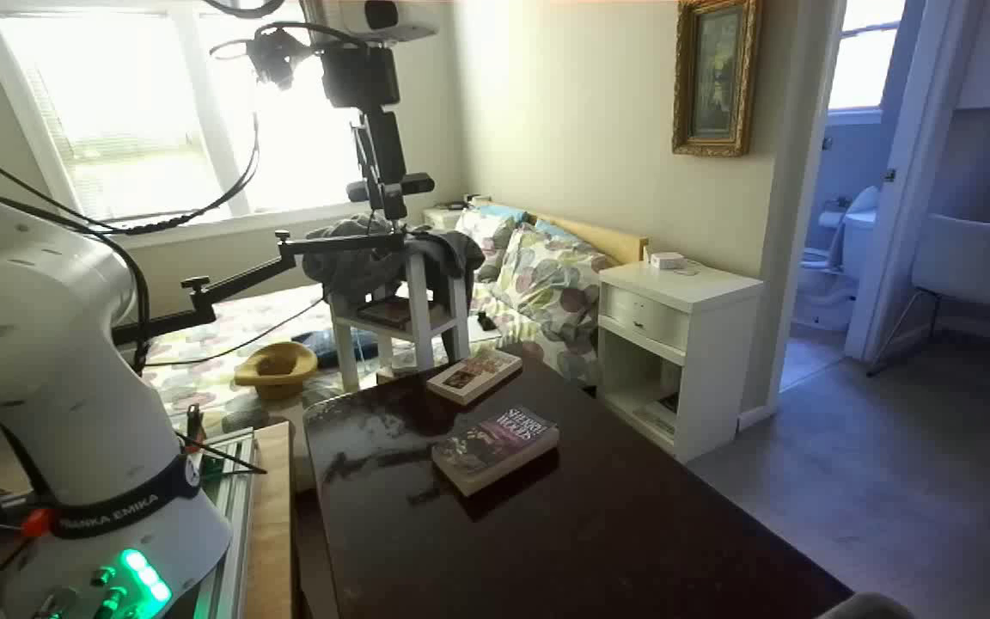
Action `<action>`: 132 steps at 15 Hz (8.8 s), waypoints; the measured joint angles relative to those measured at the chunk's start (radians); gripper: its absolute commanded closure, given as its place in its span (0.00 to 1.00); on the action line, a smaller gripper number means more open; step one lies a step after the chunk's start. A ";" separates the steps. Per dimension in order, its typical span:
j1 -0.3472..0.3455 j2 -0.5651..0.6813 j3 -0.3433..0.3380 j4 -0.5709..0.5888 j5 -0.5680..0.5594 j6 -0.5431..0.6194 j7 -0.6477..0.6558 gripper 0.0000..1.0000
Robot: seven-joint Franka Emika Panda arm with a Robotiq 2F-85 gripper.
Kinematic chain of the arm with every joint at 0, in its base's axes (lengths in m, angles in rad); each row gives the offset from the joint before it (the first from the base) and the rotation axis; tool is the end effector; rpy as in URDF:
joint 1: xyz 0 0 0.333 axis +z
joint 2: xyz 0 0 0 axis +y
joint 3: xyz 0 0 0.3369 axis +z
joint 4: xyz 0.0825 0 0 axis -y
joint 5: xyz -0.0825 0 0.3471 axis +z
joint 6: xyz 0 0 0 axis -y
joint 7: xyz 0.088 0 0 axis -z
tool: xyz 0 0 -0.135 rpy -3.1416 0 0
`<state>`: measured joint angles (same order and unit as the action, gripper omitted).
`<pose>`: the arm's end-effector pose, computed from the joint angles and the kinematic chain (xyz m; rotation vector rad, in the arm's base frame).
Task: Move the novel on the left and place it next to the novel in the center
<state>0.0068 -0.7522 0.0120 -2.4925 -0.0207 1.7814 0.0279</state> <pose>0.2796 0.0036 0.5269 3.1133 -0.0129 0.0649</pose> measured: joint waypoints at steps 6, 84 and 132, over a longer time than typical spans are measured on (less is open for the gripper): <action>0.000 0.001 0.000 0.000 0.000 0.009 0.000 0.00; 0.452 0.996 0.005 0.013 0.702 1.239 -1.011 1.00; 0.406 1.000 -0.084 -0.133 0.739 1.194 -0.831 1.00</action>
<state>0.4129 0.2481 -0.0720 -2.6257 0.7182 2.9750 -0.8027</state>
